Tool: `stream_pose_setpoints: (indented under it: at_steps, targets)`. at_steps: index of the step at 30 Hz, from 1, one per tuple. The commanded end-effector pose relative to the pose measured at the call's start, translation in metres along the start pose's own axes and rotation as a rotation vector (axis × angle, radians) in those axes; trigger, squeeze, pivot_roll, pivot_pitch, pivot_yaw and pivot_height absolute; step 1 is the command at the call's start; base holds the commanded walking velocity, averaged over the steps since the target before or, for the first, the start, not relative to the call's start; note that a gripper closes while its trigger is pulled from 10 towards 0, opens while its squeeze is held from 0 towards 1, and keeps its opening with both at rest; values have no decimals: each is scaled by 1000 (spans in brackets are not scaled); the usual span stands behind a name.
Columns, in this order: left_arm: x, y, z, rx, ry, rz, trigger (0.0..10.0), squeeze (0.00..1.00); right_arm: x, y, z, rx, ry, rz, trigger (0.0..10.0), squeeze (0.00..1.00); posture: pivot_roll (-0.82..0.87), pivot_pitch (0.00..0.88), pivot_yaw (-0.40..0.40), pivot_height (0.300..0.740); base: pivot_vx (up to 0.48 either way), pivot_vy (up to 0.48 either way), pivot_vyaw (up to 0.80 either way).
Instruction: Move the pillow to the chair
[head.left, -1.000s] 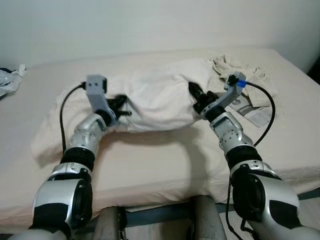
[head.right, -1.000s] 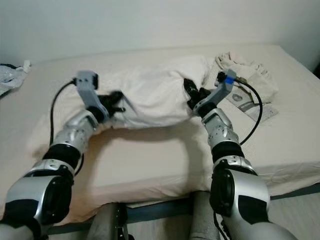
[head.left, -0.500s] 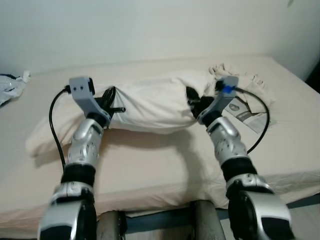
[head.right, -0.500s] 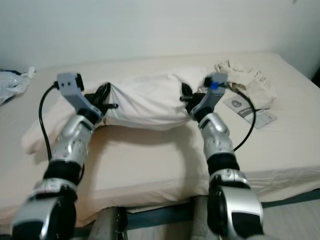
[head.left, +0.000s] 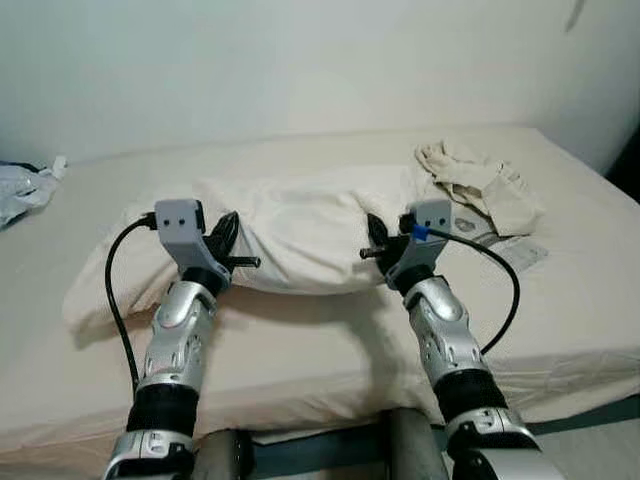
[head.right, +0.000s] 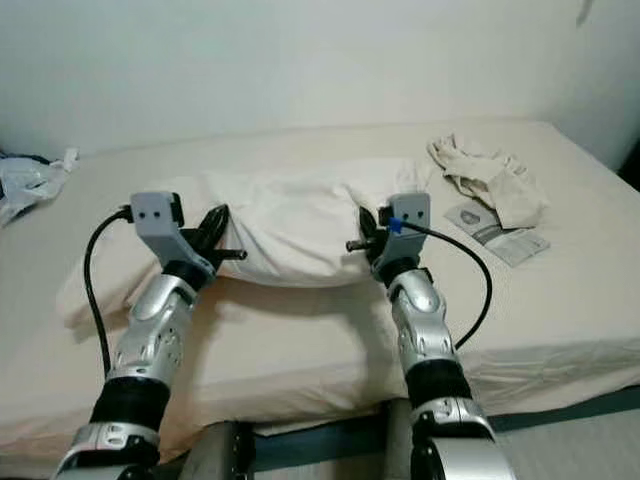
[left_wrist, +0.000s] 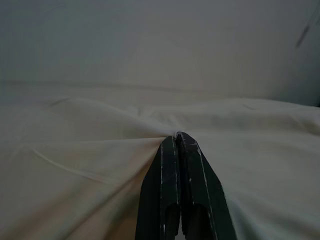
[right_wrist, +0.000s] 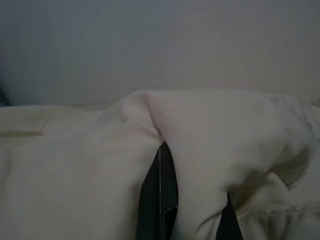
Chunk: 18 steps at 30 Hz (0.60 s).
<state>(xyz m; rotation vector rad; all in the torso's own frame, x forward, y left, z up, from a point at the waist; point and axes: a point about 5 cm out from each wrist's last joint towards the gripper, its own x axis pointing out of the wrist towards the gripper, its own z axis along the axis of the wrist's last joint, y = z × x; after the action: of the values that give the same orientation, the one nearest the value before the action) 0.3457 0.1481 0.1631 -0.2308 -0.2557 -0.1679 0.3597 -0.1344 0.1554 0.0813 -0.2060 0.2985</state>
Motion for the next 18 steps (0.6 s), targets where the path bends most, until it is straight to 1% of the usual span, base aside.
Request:
stream_pose_setpoints:
  at_steps: [1, 8, 18]
  targets:
    - [-1, -5, 2, 17, -10, -17, 10000, 0, 2, 4, 9, -12, -47, 24, 10000, 0, 1, 24, 25, 595, 0, 0, 0]
    - [-1, -12, 0, 25, 10, -29, 10000, 0, -1, 5, 6, -25, -34, 13, 10000, 0, -2, 25, 26, 635, 0, 0, 0]
    - [-7, -12, -5, 47, 29, -30, 10000, 0, -5, 11, 2, -23, -21, 25, 10000, 0, -3, 18, 24, 680, 0, 0, 0]
